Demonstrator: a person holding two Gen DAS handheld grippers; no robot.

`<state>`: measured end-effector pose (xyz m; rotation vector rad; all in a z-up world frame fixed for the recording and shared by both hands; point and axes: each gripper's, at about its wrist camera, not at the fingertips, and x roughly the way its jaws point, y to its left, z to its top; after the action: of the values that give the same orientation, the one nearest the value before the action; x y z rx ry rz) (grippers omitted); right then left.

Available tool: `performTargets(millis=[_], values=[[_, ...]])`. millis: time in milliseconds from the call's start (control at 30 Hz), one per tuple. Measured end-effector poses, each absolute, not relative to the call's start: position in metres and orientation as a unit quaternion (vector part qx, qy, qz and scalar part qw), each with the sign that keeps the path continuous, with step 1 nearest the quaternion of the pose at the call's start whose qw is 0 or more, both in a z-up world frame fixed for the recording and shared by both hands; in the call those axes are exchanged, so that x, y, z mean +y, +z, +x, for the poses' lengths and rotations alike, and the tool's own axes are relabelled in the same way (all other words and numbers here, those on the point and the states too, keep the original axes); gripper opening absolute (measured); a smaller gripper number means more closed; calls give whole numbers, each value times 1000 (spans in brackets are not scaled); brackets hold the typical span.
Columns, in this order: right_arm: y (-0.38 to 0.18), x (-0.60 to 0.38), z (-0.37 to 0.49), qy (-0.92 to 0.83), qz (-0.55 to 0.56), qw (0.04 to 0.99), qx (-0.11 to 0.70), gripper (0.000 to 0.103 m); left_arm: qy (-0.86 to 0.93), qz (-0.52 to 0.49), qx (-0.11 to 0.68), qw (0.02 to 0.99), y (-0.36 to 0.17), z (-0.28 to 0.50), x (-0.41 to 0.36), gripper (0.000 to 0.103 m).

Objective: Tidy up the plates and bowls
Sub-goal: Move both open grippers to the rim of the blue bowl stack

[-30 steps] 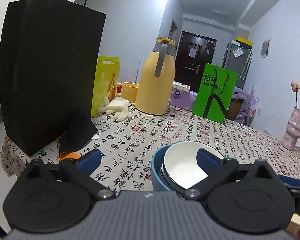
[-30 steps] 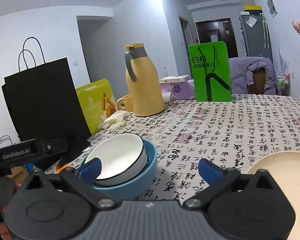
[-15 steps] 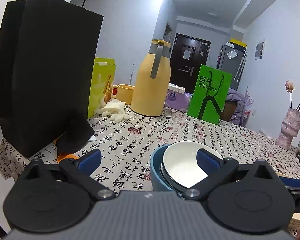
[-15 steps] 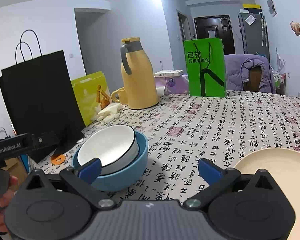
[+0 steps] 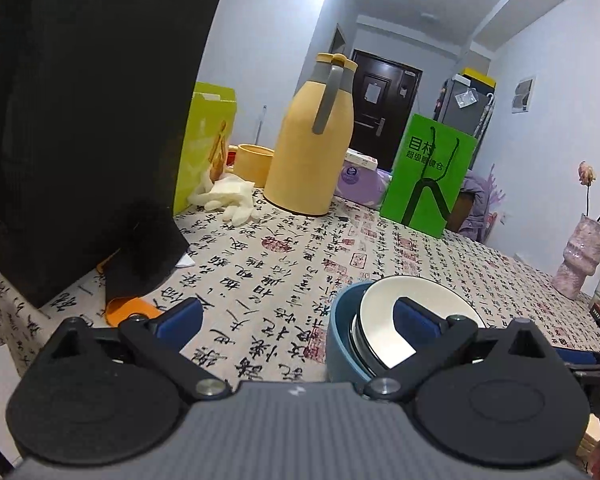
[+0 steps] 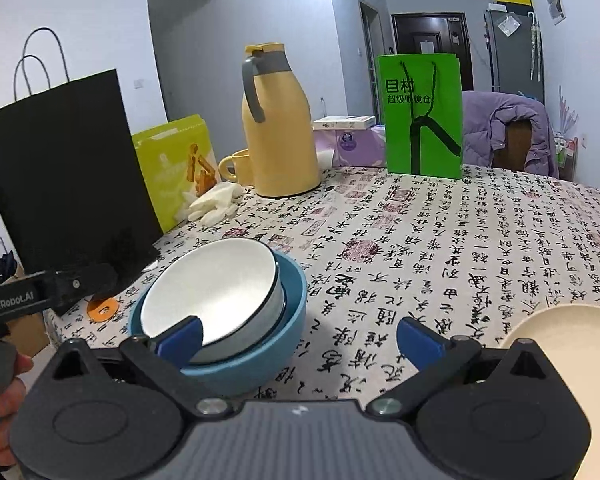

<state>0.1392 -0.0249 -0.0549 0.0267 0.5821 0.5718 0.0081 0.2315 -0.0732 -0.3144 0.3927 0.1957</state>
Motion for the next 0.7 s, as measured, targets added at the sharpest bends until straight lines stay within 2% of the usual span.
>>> performTargets(millis=[700], values=[[-73, 23, 205, 268, 56, 893, 357, 101, 43, -176, 271, 945, -94, 84, 259, 103]])
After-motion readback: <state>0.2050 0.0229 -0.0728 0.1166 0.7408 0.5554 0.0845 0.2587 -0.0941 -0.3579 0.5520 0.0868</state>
